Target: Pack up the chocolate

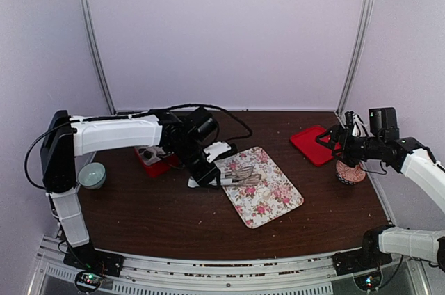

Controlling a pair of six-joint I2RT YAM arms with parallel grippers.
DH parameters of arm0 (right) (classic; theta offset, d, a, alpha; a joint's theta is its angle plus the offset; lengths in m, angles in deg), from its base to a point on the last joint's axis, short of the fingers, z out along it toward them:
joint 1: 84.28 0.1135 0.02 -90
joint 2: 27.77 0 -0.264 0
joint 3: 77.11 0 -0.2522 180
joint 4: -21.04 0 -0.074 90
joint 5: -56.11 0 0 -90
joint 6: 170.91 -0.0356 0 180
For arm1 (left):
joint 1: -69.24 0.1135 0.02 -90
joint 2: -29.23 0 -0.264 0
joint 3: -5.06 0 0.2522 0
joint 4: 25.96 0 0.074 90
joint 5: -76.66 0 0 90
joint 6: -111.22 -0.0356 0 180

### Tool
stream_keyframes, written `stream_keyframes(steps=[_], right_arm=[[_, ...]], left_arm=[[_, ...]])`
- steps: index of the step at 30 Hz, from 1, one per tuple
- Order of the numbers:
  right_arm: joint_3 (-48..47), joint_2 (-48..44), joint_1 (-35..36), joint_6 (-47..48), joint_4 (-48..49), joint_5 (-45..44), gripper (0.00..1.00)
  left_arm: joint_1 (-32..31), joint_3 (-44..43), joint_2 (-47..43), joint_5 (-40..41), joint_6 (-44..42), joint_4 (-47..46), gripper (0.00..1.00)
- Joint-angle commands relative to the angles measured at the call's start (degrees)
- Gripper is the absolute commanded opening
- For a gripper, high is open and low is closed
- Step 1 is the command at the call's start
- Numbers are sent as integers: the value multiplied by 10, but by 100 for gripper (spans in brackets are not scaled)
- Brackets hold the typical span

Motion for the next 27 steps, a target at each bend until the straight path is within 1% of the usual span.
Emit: stream_keyframes(steps=[1, 5, 13, 27], right_arm=[[-1, -3, -3, 1, 19, 6, 100], [-8, -2, -3, 4, 17, 6, 100], [-12, 1, -4, 3, 20, 5, 100], [-12, 3, -4, -1, 25, 2, 100]], left_arm=[[0, -41, 24, 25, -1, -33, 42], [0, -48, 42, 41, -7, -34, 44], [0, -70, 74, 36, -27, -34, 46], [0, -159, 147, 42, -43, 0, 45]])
